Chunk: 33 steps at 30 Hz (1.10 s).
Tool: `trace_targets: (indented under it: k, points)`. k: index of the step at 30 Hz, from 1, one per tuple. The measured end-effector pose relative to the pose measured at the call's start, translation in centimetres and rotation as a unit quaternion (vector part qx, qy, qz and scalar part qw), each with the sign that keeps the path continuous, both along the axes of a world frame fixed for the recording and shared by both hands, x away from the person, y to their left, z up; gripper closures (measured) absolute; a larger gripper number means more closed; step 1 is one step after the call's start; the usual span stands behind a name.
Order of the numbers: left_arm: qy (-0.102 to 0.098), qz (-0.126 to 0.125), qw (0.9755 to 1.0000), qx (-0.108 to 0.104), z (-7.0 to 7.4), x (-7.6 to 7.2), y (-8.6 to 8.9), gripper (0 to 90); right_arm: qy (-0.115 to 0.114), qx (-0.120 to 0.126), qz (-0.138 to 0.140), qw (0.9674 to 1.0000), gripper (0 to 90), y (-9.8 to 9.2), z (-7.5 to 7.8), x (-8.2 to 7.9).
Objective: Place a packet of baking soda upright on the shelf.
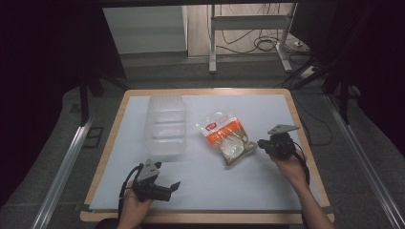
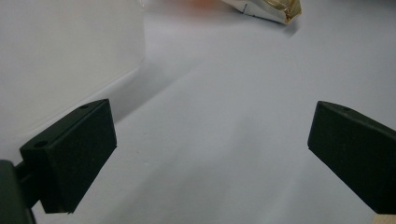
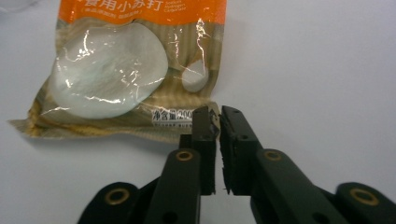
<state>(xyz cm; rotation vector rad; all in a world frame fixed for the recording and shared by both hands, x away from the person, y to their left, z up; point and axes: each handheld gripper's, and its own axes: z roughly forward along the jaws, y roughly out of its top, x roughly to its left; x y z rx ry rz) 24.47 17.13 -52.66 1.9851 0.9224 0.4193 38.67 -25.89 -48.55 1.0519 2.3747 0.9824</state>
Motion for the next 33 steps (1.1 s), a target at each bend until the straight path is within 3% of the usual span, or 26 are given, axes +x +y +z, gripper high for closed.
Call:
trace_targets:
  k: [8,9,15,18,19,26,33]
  points:
    - [0.001,0.0,1.0,0.003,-0.1,0.0,-0.1,1.1,0.015,-0.008,-0.006,0.9998,88.2,1.3,-1.1,2.5]
    - [0.001,0.0,1.0,0.003,-0.1,0.0,-0.1,1.1,0.015,-0.018,-0.012,0.9997,88.2,1.5,-1.6,3.2]
    - [0.002,0.001,1.0,0.002,-0.1,0.0,-0.1,1.1,0.023,-0.018,-0.025,0.9992,88.2,1.4,-2.5,4.3]
    - [0.002,0.0,1.0,0.003,-0.1,0.0,-0.1,1.2,0.027,-0.02,-0.014,0.9993,88.3,1.5,-2.8,4.4]
    - [0.002,-0.001,1.0,0.004,-0.1,0.0,-0.1,1.1,0.026,-0.035,-0.007,0.999,88.9,1.7,-2.9,4.3]
    - [0.003,-0.003,1.0,0.005,-0.1,0.1,-0.2,1.2,0.041,-0.025,0.002,0.9989,89.4,1.5,-3.0,4.0]
    - [0.003,-0.007,0.9999,0.007,-0.1,0.1,-0.3,1.2,0.046,-0.046,0.033,0.9974,89.4,1.7,-2.8,1.9]
